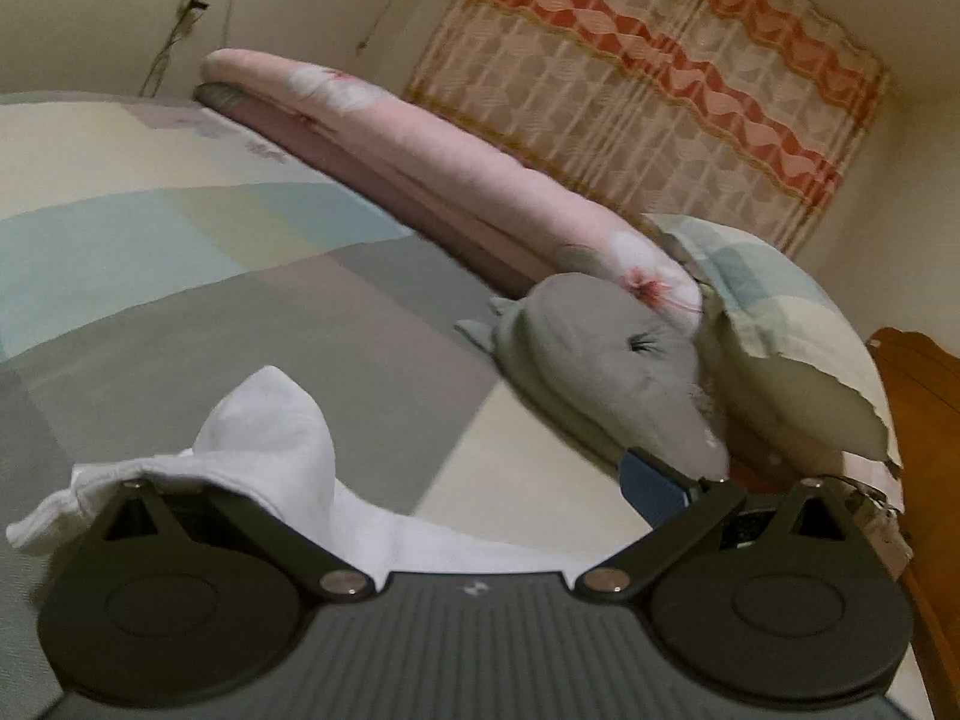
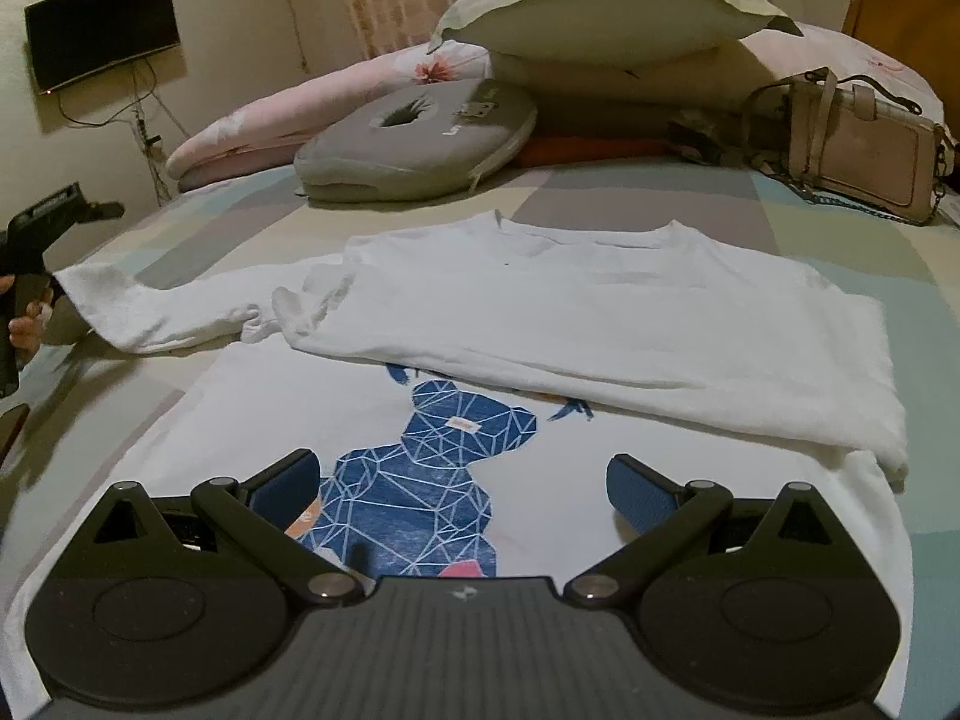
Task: Fold clothes
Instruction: 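Close the left tool on the sleeve cuff, then lift the sleeve and carry it across the chest with the left tool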
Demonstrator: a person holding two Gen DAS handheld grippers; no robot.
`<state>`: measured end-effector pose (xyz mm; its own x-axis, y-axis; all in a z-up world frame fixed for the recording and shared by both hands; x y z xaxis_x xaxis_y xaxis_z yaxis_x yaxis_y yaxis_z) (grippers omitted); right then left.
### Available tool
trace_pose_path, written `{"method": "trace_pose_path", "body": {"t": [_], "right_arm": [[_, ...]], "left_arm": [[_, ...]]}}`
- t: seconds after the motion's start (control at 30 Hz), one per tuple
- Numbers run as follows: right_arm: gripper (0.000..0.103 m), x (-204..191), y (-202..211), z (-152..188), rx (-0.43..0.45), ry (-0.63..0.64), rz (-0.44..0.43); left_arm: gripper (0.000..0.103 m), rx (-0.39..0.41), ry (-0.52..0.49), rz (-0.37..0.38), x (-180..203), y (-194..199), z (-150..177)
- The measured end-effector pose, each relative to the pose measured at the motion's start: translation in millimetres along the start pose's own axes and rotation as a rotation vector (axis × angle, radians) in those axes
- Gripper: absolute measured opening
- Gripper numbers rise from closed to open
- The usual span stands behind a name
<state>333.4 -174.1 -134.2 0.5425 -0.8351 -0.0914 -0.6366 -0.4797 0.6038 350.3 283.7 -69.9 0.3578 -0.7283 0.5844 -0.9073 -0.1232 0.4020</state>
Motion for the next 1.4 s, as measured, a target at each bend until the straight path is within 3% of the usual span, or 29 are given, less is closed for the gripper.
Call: {"method": "trace_pose_path", "body": {"t": [0.43,0.6,1.07,1.23,1.4], "right_arm": [[0.103,-2,11,2,0.001,0.01,-0.024],[0.103,6,26,6,0.015,0.001,-0.027],[0.103,0,57,33,-0.055,0.035,-0.208],[0.103,-4,63,43,-0.074,0.115,-0.164],[0.103,3,67,49,-0.078,0.108,-0.148]], "left_arm": [[0.102,-0.08,-0.09,0.085,107,4,3],[0.102,-0.125,-0.077,0.118,140,0,10],[0.102,-0.219,-0.127,0.178,234,-15,51],[0.102,-0.242,-0.163,0.199,266,-22,69],[0.102,-0.257,-0.183,0.209,294,-30,82]]}}
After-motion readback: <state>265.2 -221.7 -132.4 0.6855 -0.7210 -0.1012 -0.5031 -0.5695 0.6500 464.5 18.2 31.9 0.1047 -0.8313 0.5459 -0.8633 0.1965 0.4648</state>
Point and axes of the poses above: each gripper's, at about its wrist camera, not at the fingertips, and y roughly against the way its jaws point, x to its right, z to its underside, the point moved 6 cm from there along -y, roughly the way its jaws point, and after that the axes turned 8 degrees about y, right-handed, at the moved point
